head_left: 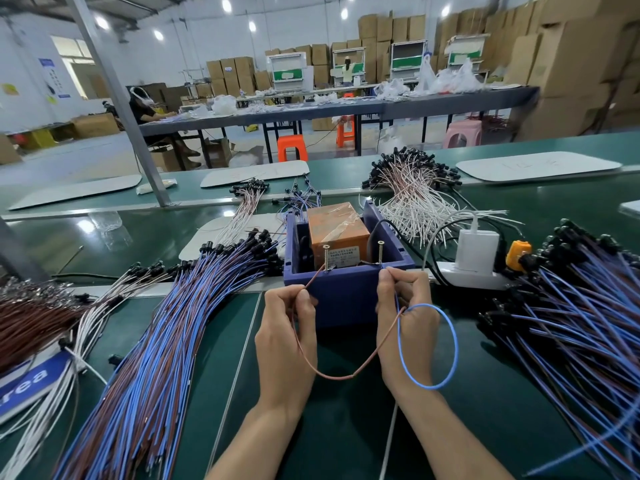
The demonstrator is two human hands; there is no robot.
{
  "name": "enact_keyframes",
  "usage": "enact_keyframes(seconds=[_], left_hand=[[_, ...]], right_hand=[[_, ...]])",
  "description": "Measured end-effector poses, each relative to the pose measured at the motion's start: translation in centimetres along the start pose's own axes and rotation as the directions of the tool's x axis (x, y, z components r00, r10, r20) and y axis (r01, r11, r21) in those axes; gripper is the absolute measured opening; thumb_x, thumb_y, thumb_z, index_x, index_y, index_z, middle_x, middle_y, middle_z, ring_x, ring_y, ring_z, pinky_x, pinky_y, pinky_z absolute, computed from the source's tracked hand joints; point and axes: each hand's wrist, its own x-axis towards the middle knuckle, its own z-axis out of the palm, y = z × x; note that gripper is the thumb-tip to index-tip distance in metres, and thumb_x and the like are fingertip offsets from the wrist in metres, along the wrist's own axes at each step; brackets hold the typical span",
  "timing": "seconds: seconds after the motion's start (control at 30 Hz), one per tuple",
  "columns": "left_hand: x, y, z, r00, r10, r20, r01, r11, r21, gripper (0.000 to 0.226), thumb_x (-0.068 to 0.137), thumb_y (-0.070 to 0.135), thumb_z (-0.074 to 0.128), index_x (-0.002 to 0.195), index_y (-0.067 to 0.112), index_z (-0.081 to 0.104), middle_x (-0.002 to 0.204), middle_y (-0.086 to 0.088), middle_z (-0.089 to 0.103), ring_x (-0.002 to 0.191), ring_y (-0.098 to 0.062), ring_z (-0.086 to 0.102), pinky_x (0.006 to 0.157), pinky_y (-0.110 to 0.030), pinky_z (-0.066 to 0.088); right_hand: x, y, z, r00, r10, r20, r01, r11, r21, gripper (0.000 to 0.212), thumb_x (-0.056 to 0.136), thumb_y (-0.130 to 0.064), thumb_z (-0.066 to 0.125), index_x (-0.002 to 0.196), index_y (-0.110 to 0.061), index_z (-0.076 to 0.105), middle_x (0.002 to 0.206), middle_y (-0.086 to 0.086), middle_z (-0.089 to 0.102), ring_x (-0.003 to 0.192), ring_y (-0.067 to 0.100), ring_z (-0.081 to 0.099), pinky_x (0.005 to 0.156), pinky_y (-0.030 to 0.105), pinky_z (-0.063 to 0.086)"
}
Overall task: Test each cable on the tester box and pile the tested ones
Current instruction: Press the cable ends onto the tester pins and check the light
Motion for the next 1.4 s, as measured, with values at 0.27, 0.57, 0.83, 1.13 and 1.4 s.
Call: enact_keyframes(seconds=[0.27, 0.57, 0.83, 1.13, 1.4], left_hand=[[-0.1, -0.1, 0.0, 1.0, 0.005, -0.003, -0.005, 1.0, 0.01, 0.008, 0.103, 0.04, 0.043, 0.1, 0.034, 0.047, 0.091, 0.015, 0.065, 0.083, -0.013, 0.064, 0.068, -0.013, 0.043], [0.0, 0.0, 0.0, 1.0, 0.007, -0.01, -0.007, 1.0, 0.016, 0.007, 0.104, 0.039, 0.044, 0.1, 0.033, 0.047, 0.09, 0.015, 0.064, 0.081, -0.012, 0.064, 0.067, -0.017, 0.045], [0.0, 0.1, 0.0, 1.0, 0.008, -0.023, -0.008, 1.0, -0.002, 0.006, 0.104, 0.035, 0.043, 0.102, 0.032, 0.047, 0.088, 0.013, 0.064, 0.082, -0.011, 0.064, 0.068, -0.01, 0.041], [0.0, 0.4, 0.0, 1.0, 0.002, -0.02, -0.002, 1.0, -0.02, 0.009, 0.103, 0.035, 0.043, 0.101, 0.027, 0.049, 0.087, 0.011, 0.063, 0.077, -0.011, 0.061, 0.064, -0.009, 0.039], [0.1, 0.3, -0.1, 1.0, 0.004, -0.021, -0.004, 1.0, -0.001, 0.011, 0.103, 0.037, 0.042, 0.101, 0.028, 0.049, 0.087, 0.01, 0.062, 0.079, -0.014, 0.062, 0.066, -0.013, 0.041]], right_hand=[[0.0, -0.2, -0.2, 1.0, 0.014, 0.017, -0.013, 1.0, -0.015, 0.009, 0.099, -0.021, 0.06, 0.096, -0.013, 0.061, 0.073, 0.014, 0.065, 0.066, 0.033, 0.061, 0.066, 0.045, 0.053], [0.1, 1.2, -0.1, 1.0, 0.0, 0.008, 0.001, 0.999, -0.033, 0.009, 0.098, -0.036, 0.057, 0.096, -0.028, 0.058, 0.077, -0.002, 0.067, 0.067, 0.016, 0.064, 0.064, 0.033, 0.052], [0.1, 0.0, 0.1, 1.0, 0.015, -0.028, -0.016, 0.999, -0.03, 0.007, 0.098, -0.018, 0.061, 0.094, -0.013, 0.06, 0.067, 0.02, 0.061, 0.061, 0.036, 0.058, 0.065, 0.051, 0.052], [-0.1, 0.1, -0.2, 1.0, 0.011, 0.004, -0.011, 1.0, 0.021, 0.013, 0.094, -0.041, 0.053, 0.094, -0.028, 0.055, 0.073, 0.004, 0.064, 0.062, 0.018, 0.058, 0.06, 0.033, 0.048], [0.2, 0.2, 0.4, 0.999, 0.013, -0.052, -0.014, 1.0, -0.021, 0.008, 0.097, -0.02, 0.062, 0.091, -0.017, 0.058, 0.065, 0.023, 0.058, 0.06, 0.041, 0.056, 0.066, 0.056, 0.051]])
